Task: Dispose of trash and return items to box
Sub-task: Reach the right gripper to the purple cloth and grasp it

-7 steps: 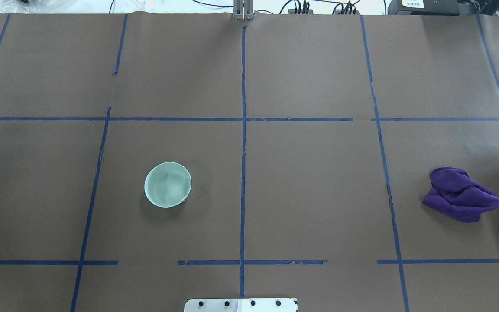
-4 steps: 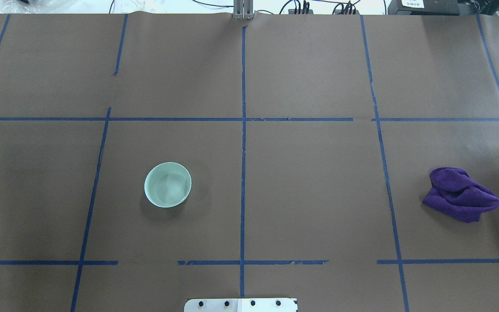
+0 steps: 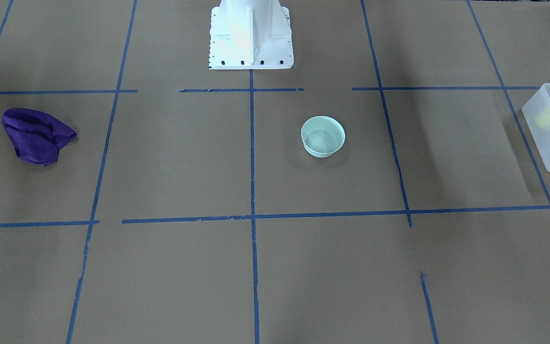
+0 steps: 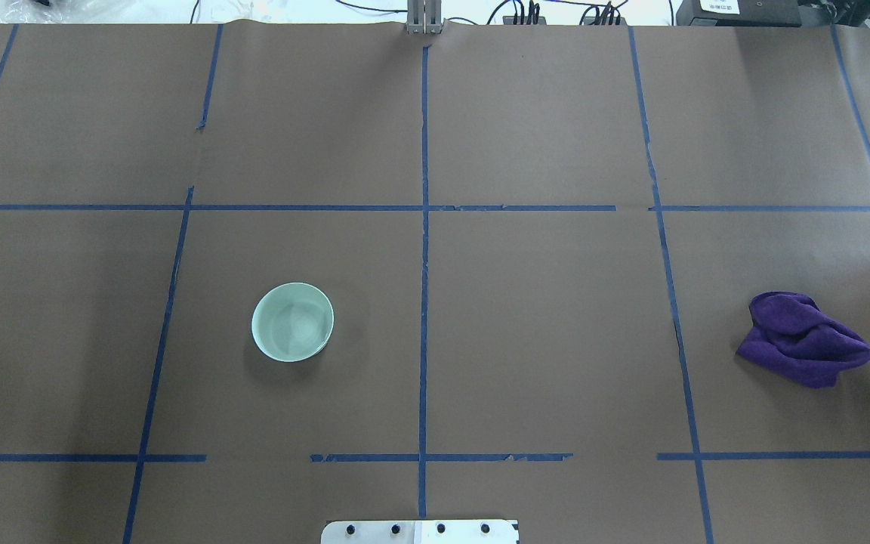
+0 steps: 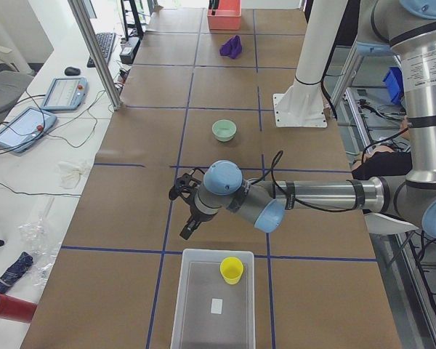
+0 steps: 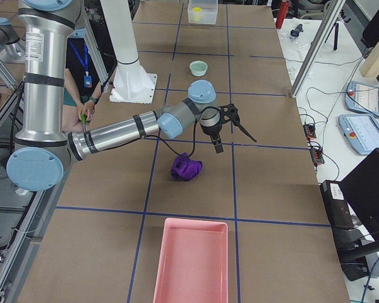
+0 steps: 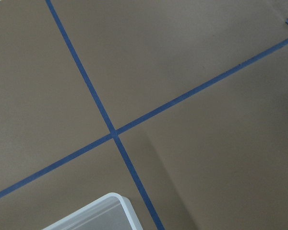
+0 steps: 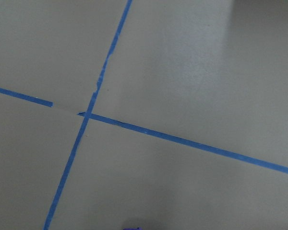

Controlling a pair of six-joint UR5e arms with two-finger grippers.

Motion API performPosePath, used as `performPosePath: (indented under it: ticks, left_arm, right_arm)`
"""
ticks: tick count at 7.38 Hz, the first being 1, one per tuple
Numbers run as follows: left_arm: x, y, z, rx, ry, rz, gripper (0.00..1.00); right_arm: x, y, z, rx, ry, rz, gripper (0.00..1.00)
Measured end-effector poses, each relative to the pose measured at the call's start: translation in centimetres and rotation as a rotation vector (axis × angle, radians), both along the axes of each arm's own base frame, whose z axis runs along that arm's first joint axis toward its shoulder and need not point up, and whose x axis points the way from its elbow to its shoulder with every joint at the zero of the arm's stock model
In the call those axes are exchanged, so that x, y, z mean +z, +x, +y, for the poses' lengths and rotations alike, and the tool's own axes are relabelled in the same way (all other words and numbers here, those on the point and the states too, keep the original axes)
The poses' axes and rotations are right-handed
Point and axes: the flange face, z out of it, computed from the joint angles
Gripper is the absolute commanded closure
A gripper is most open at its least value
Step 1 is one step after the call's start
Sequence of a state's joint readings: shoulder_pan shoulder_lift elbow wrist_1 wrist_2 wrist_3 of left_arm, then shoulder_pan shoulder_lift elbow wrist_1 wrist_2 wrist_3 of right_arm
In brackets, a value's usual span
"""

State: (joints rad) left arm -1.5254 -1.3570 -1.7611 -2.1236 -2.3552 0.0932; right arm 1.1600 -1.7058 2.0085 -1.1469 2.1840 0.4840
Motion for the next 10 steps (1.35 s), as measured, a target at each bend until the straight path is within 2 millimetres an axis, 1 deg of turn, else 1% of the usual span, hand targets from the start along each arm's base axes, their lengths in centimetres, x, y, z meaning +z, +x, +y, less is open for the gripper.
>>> performPosePath:
  ticks: [1,2,3,4,5,6,7,8,9,10]
  left_arm:
    - [-0.5,0.0,-0.4,-0.002,0.007,-0.001,0.0]
    - [-0.9,0.0,-0.7,-0.004,0.015,-0.002,0.0]
    - [-1.3,-0.1,-0.9,-0.004,0.022,-0.002,0.0]
    - [-1.6,-0.1,-1.0,-0.005,0.028,-0.001,0.0]
    - [-1.8,-0.1,-1.1,-0.006,0.031,-0.001,0.0]
    - [-1.9,-0.1,-1.1,-0.006,0.034,-0.001,0.0]
    - [-2.1,-0.2,-1.1,-0.008,0.037,0.0,0.0]
    - [-2.2,-0.2,-1.0,-0.009,0.04,0.0,0.0]
    - [-2.3,-0.3,-1.0,-0.011,0.041,0.0,0.0]
    - [-2.3,-0.3,-1.0,-0.011,0.042,0.0,0.0]
  right_arm:
    - [1.3,-3.4,2.4,-0.007,0.013,0.01,0.0]
    - [3.3,-5.7,5.0,-0.039,0.004,0.037,0.0]
    - [5.3,-7.3,7.3,-0.081,-0.012,0.076,0.1]
    - [7.2,-8.2,8.8,-0.118,-0.022,0.115,0.11]
    - [8.9,-8.8,9.5,-0.152,-0.019,0.152,0.22]
    - [10.3,-9.2,9.7,-0.182,-0.009,0.181,0.57]
    - [11.4,-9.3,9.8,-0.203,0.002,0.206,1.0]
    - [12.3,-9.3,9.7,-0.213,0.009,0.227,1.0]
    - [12.4,-9.3,9.7,-0.219,0.022,0.236,1.0]
    - [11.8,-9.3,9.5,-0.222,0.039,0.234,1.0]
